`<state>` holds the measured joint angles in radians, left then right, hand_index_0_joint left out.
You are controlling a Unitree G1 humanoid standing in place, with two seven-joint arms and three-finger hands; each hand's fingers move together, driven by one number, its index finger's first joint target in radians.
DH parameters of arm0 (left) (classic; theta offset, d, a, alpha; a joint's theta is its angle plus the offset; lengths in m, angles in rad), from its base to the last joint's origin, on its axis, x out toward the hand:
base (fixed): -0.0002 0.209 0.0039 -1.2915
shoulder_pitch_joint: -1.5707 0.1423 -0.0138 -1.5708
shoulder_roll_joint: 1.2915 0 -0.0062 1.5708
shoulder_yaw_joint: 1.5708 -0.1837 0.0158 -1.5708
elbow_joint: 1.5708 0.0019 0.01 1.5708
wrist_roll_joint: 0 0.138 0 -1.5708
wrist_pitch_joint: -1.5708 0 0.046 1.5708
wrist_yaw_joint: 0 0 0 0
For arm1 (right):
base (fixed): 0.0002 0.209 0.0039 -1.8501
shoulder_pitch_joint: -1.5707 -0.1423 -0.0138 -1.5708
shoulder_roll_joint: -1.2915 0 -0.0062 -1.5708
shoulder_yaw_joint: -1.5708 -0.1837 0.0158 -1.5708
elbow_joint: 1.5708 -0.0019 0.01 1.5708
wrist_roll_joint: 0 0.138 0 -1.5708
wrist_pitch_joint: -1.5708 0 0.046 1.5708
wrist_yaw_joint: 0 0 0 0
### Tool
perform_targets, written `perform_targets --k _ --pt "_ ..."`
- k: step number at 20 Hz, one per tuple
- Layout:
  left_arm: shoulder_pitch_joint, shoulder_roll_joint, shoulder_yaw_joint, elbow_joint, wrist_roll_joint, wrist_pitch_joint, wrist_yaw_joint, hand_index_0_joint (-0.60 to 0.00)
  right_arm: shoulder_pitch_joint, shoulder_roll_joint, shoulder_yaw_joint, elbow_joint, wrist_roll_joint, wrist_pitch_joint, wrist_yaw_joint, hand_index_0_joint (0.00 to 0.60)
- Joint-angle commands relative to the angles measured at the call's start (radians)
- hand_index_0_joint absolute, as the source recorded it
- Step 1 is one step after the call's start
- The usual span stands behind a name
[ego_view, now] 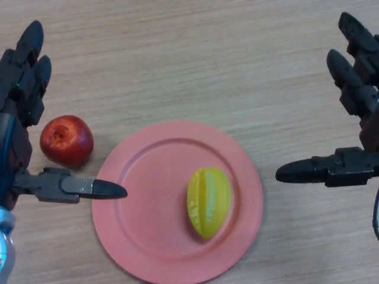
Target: Pick up the yellow starfruit and place it on the plate
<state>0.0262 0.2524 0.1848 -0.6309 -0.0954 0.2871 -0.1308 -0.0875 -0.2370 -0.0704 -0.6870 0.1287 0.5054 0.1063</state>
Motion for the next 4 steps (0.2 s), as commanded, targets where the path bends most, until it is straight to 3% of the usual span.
perform_targets --k 1,4 --pt "-0.015 0.018 0.082 -0.064 -0.015 -0.06 -0.003 0.0 -0.015 -0.031 -0.028 -0.066 -0.019 -0.081 0.022 0.0" --pt "-0.005 0.015 0.099 -0.06 -0.012 -0.093 0.004 0.0 -0.003 -0.023 -0.024 -0.053 -0.046 -0.111 0.038 0.0"
